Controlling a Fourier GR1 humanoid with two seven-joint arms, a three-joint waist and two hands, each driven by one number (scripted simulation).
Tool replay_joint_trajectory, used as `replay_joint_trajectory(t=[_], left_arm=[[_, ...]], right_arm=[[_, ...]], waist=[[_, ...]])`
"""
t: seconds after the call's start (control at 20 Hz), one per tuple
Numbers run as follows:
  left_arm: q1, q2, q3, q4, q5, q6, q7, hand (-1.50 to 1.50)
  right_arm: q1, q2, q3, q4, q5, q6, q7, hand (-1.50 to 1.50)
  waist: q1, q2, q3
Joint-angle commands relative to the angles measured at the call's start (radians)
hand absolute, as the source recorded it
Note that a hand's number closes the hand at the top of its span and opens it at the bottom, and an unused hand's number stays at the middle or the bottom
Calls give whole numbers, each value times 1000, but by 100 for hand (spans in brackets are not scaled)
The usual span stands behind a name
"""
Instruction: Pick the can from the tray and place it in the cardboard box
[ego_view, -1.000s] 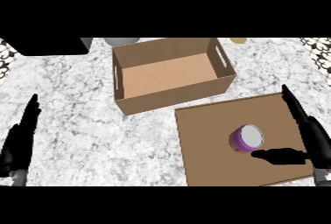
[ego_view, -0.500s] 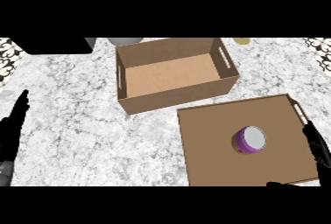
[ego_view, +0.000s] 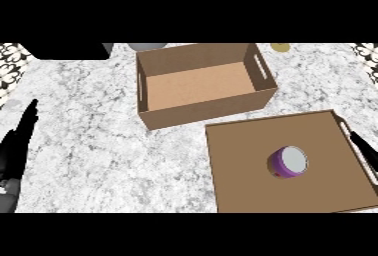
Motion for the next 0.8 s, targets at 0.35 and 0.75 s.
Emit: replay_joint_trajectory(t=[0.35,0.75], left_arm=[[-51,-6,44,31,-11,-51,17,0],[22,-53,55,-76,-80,-49,37,0]], right_arm=[[-237,-56,136,3,70,305,397,-150],[-354,50,178,73,196,382,502,-150]], waist=[[10,0,2],[6,-2,2]])
